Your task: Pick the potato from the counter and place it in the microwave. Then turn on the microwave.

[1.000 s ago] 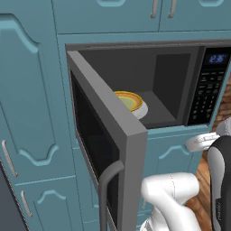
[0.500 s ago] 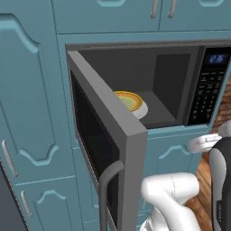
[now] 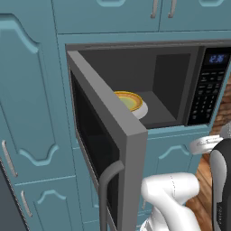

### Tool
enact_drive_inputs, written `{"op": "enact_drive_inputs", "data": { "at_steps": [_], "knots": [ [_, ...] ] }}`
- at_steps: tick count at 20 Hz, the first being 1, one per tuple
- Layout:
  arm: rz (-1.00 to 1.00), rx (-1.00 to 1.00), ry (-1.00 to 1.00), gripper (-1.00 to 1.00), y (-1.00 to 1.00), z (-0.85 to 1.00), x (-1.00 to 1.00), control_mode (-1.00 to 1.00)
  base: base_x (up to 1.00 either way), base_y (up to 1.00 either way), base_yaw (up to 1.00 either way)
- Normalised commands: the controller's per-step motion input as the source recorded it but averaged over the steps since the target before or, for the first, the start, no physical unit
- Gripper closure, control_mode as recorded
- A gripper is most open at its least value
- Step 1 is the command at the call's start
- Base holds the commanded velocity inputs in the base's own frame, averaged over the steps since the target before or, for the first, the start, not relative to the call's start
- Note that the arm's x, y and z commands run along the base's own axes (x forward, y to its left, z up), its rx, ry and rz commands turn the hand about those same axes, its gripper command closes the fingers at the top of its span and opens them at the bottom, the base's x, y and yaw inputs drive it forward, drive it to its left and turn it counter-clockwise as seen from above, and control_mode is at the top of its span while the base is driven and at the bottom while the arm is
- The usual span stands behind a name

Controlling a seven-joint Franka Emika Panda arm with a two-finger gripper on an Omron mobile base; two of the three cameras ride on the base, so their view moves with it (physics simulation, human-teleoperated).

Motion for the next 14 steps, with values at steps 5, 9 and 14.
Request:
{"op": "enact_drive_inputs", "data": {
  "at_steps": [5, 9, 14],
  "knots": [
    [0.0, 0.0, 0.0, -1.0, 0.0, 0.0, -0.02, 1.0, -0.26, -0.04, -0.03],
    [0.0, 0.0, 0.0, -1.0, 0.0, 0.0, 0.0, 1.0, -0.44, -0.08, -0.09],
    [0.0, 0.0, 0.0, -1.0, 0.0, 0.0, 0.0, 1.0, -0.39, -0.04, -0.06]
  ]
}}
